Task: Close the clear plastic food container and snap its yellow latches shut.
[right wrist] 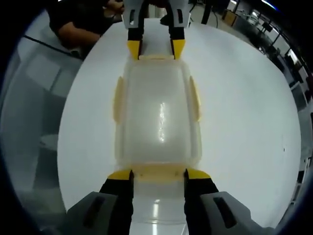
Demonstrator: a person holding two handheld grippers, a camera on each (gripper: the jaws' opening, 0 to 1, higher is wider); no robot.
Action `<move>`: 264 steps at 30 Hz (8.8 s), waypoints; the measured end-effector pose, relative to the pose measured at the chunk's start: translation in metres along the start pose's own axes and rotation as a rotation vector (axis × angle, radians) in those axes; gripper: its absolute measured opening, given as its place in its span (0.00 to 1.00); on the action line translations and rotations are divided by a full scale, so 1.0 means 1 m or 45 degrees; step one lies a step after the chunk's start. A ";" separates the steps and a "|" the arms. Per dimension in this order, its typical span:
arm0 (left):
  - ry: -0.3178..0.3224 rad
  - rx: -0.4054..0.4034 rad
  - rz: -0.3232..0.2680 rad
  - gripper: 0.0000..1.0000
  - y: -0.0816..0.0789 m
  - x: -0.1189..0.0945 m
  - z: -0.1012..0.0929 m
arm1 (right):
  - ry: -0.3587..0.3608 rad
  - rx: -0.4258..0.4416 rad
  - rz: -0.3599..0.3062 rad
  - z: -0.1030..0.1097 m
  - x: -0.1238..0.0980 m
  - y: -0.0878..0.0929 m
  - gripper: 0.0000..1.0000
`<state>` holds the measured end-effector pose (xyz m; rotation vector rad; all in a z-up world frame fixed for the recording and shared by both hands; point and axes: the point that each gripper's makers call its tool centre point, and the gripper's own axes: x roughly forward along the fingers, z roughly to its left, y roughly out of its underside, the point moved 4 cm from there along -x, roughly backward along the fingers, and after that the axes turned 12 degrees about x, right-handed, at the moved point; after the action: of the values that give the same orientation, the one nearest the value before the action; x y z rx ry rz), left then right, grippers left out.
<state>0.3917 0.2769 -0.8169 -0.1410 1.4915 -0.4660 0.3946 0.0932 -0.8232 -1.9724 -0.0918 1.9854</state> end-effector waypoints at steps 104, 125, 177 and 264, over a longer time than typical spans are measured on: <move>-0.054 0.154 -0.025 0.39 -0.123 -0.033 0.026 | 0.070 0.098 -0.101 0.000 -0.099 0.082 0.39; -0.043 0.193 -0.037 0.39 -0.162 -0.020 0.036 | 0.095 0.139 -0.091 -0.004 -0.115 0.121 0.39; -0.003 0.165 -0.079 0.38 -0.209 0.016 0.048 | 0.053 0.157 -0.021 -0.016 -0.122 0.180 0.39; -0.199 -1.054 -0.484 0.48 -0.203 0.003 0.049 | 0.138 1.347 -0.410 -0.017 -0.134 0.186 0.37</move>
<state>0.3968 0.0829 -0.7401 -1.1004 1.4252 -0.1026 0.3725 -0.1223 -0.7475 -1.2400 0.5236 1.2701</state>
